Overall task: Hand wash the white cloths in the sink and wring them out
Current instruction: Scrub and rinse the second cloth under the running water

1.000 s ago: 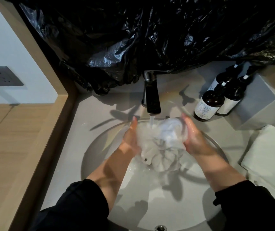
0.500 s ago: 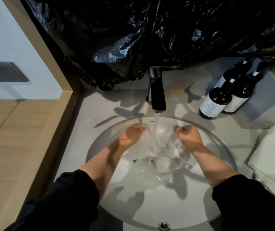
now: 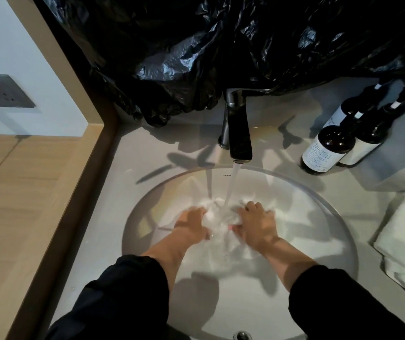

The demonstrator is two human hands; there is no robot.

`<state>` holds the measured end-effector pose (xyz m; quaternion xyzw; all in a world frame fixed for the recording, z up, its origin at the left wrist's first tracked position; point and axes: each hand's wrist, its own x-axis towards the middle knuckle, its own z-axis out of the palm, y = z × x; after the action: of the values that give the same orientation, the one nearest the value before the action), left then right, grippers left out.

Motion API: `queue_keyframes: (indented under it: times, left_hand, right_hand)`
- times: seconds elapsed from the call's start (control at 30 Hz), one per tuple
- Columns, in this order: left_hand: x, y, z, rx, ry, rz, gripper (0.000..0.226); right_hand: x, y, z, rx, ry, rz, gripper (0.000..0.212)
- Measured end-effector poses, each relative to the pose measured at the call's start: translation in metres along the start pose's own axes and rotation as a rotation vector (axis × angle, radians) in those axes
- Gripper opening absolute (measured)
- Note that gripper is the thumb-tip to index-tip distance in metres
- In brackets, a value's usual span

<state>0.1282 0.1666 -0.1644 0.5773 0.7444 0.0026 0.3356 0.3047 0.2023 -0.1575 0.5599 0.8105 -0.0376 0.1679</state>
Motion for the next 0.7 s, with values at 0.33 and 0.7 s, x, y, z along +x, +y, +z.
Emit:
queue_keyframes:
  times: [0.33, 0.7]
  left_hand:
    - [-0.017, 0.066, -0.039, -1.721, -0.298, -0.357, 0.044]
    - [-0.015, 0.038, -0.052, -0.7, 0.184, -0.095, 0.028]
  right_hand:
    - [-0.018, 0.016, -0.082, 1.536, 0.179, 0.152, 0.025]
    - [-0.006, 0.014, -0.07, 1.33, 0.162, 0.135, 0.023]
